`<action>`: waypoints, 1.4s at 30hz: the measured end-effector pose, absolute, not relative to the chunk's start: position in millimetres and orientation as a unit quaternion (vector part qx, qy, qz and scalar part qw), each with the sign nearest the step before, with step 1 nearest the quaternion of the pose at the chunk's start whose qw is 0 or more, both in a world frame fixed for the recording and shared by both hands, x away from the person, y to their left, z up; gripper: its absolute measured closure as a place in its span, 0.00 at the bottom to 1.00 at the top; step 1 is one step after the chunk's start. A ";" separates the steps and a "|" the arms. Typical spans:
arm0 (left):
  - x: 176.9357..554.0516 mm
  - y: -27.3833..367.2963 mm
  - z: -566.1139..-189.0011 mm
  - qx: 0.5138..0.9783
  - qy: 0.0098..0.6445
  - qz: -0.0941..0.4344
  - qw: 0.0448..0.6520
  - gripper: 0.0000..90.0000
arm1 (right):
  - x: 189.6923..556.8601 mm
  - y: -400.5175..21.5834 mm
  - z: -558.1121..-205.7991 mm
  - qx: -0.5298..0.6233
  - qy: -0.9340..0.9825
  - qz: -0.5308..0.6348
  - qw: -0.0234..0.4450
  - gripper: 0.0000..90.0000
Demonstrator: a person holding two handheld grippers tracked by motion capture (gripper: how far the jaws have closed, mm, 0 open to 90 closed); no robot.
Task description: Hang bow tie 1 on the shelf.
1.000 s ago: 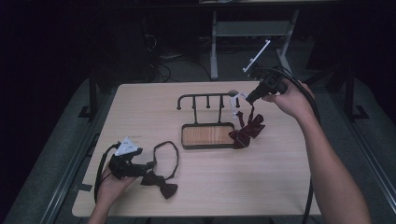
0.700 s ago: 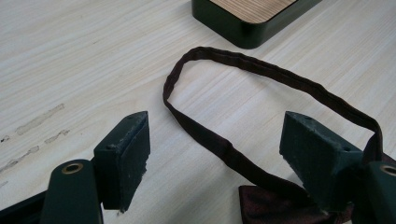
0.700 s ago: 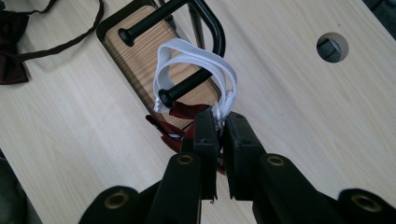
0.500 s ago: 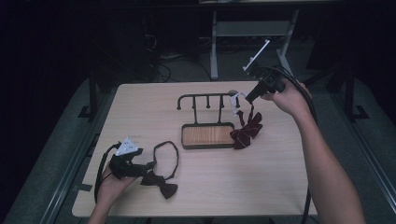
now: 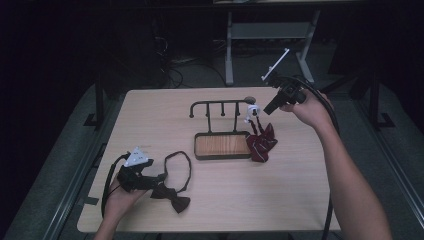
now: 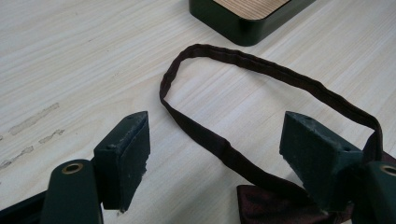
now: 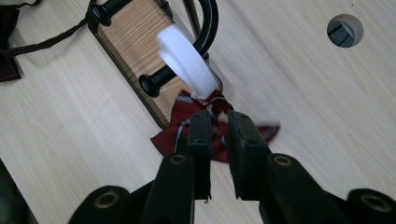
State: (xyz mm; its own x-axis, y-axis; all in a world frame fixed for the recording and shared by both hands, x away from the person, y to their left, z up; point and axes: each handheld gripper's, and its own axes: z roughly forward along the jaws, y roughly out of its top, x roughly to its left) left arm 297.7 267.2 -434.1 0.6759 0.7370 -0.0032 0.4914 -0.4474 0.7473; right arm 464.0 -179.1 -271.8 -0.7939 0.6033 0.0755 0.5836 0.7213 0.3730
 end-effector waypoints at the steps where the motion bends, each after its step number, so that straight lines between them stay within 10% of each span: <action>1: 297.7 267.3 -434.0 0.835 0.367 0.164 0.375 0.28 | 463.5 -179.4 -272.1 0.320 0.927 0.192 0.024 0.87; 42: 297.6 267.5 -434.4 0.836 0.369 0.162 0.372 0.28 | 423.1 -199.9 -314.1 0.283 0.930 0.233 -0.004 0.74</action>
State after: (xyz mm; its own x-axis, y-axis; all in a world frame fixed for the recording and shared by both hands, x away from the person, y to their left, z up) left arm 297.6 267.5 -434.4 0.6756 0.7373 -0.0029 0.4953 -0.4510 0.7424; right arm 423.1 -199.9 -314.1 -0.8399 0.5246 0.1390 0.5281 0.7309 0.4323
